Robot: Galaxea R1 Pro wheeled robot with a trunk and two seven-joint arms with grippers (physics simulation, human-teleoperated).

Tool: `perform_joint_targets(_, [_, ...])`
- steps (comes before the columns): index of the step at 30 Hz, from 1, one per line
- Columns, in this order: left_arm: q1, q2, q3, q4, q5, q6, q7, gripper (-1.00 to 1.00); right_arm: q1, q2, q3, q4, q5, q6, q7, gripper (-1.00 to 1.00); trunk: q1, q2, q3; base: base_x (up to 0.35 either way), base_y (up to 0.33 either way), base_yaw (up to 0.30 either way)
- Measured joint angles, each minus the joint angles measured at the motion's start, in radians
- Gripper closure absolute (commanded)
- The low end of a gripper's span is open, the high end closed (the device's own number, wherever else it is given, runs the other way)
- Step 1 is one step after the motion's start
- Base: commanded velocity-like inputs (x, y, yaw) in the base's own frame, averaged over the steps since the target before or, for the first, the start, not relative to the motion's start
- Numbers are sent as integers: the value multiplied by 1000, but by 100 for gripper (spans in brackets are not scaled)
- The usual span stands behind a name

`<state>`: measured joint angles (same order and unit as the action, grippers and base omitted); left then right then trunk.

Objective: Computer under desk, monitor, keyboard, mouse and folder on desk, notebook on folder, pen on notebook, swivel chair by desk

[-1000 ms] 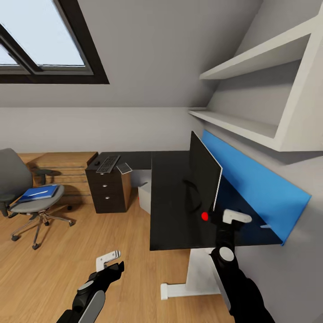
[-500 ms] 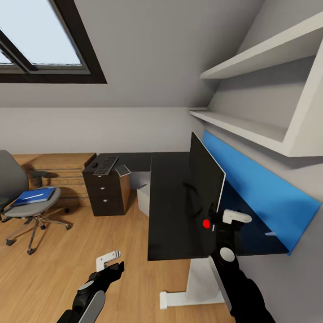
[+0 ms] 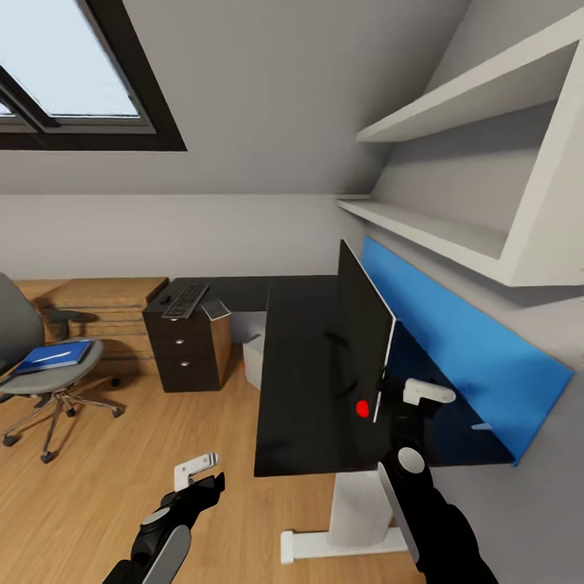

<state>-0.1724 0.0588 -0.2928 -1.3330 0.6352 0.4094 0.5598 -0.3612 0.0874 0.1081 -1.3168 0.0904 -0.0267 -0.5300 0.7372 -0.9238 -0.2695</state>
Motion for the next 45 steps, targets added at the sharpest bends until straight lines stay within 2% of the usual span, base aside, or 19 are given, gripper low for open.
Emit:
perform_joint_targets(26, [0,0,1,0,2,0,0,-100,0,0,0,4,0,0,0,-100,0,0,0,27,-42,0])
perform_joint_targets(41, [0,0,0,0,3,1,-1,-100,0,0,0,5,-1,0,0,-100,0,0,0,-240,162,0])
perform_joint_targets(45, [0,0,1,0,2,1,-1,-100,0,0,0,5,0,0,0,-100,0,0,0,144,210,0])
